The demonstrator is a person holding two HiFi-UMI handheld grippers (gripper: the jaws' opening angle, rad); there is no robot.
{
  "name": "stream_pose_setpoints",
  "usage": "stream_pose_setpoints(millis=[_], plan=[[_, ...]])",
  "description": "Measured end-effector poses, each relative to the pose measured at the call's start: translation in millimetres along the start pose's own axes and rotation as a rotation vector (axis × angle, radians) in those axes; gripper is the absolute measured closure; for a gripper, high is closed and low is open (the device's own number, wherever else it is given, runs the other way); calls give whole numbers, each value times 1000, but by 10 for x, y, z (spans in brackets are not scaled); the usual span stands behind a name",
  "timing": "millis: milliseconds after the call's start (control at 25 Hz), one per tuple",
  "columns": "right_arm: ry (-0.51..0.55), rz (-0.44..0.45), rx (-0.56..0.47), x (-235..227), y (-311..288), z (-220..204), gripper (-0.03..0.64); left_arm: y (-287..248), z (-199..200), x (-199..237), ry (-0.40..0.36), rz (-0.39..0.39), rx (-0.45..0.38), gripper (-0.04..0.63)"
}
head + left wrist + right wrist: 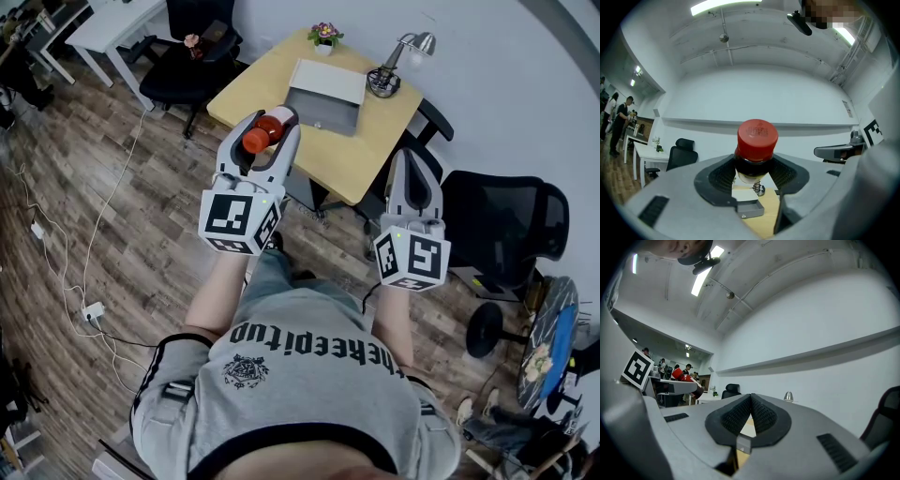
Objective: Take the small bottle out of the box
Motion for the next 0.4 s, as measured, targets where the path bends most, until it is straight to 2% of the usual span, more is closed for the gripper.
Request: stream_pose_setpoints(millis=[400], plan=[[0, 9, -3, 33, 31, 13, 615, 46, 43, -9, -1, 4, -10, 376]])
Point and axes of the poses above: the fingertips, and each gripper's own axes: y backward along the fingers, x to its left, z out of its top, the point moved 1 cm from there along y, backward along the fingers, and after that the axes turned 9 degrees about z, right-handed, at the moved point
